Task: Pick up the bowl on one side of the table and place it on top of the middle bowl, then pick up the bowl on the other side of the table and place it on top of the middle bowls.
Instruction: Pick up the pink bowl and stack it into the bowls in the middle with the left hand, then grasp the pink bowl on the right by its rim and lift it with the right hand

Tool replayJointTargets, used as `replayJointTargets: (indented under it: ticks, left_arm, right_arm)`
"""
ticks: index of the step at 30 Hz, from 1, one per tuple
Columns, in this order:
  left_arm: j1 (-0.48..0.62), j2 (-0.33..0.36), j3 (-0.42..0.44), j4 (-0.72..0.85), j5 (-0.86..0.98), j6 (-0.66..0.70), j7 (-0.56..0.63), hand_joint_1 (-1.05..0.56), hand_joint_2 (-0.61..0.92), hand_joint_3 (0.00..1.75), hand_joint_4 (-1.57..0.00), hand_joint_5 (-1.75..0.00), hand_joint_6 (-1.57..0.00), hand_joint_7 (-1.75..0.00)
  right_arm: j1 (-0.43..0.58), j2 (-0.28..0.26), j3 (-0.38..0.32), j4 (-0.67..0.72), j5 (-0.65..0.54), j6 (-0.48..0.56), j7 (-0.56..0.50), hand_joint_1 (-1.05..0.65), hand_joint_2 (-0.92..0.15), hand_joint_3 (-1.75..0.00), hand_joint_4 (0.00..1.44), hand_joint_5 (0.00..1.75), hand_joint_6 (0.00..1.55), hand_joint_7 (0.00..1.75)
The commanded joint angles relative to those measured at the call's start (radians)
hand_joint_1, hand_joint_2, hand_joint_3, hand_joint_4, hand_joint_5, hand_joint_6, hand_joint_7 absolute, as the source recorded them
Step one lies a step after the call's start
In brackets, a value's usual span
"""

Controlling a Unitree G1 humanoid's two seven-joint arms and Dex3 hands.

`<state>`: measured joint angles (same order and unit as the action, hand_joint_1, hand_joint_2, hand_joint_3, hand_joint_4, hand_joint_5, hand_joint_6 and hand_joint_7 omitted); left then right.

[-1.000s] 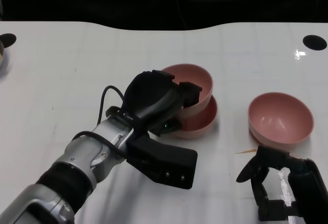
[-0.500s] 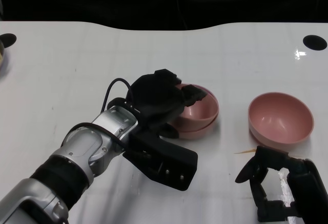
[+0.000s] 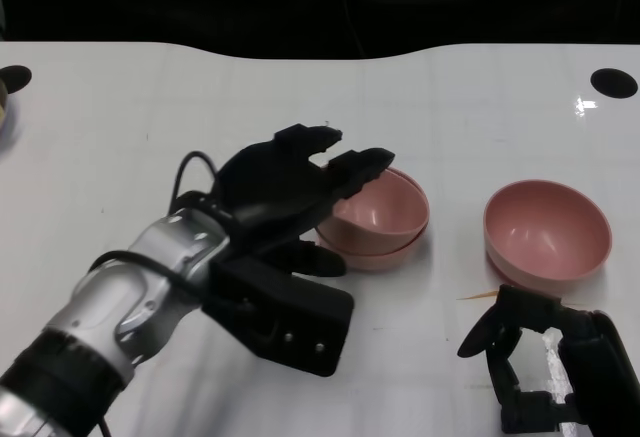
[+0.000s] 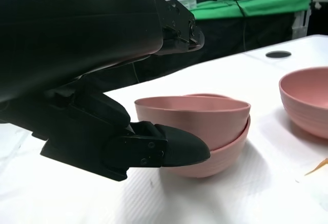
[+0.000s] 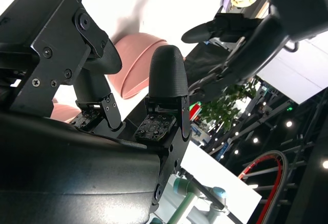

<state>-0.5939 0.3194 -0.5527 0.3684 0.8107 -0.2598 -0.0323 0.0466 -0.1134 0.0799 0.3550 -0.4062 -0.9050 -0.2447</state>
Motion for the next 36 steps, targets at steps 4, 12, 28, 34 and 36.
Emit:
replayJointTargets:
  ticks: [4, 12, 28, 34, 36]
  left_arm:
    - [0.118, 0.061, 0.096, -0.097, -0.086, -0.068, 0.034, -0.76, 0.92, 0.39, -0.06, -0.23, -0.16, -0.04]
    - [0.259, 0.066, 0.218, -0.065, -0.183, -0.332, 0.265, -0.41, 0.92, 0.17, -0.39, -0.72, -0.56, -0.15]
    - [0.479, -0.018, 0.363, 0.087, -0.579, -0.652, 0.217, 0.03, 0.46, 1.05, -0.72, -1.42, -0.82, -0.95]
    - [0.542, -0.084, 0.384, 0.075, -0.772, -0.610, 0.077, 0.00, 0.35, 1.44, -0.76, -1.60, -0.76, -1.32]
    - [0.543, -0.096, 0.394, 0.097, -0.808, -0.609, 0.034, -0.01, 0.33, 1.49, -0.79, -1.67, -0.76, -1.45]
  right_arm:
    - [0.004, -0.014, -0.011, -0.014, 0.008, -0.003, -0.009, 0.23, -0.16, -1.58, 0.86, 1.68, 0.87, 1.27]
    - [0.005, -0.010, -0.008, -0.009, 0.020, -0.001, -0.005, 0.21, -0.16, -1.59, 0.87, 1.66, 0.89, 1.27]
    - [-0.004, -0.006, -0.007, -0.005, 0.023, 0.004, -0.008, 0.22, -0.14, -1.61, 0.88, 1.68, 0.87, 1.29]
    - [-0.015, -0.013, -0.009, 0.016, 0.030, -0.012, -0.007, 0.19, -0.16, -1.59, 0.86, 1.72, 0.86, 1.28]
    - [-0.019, -0.013, -0.011, 0.023, 0.030, -0.020, -0.011, 0.18, -0.19, -1.55, 0.84, 1.74, 0.83, 1.27]
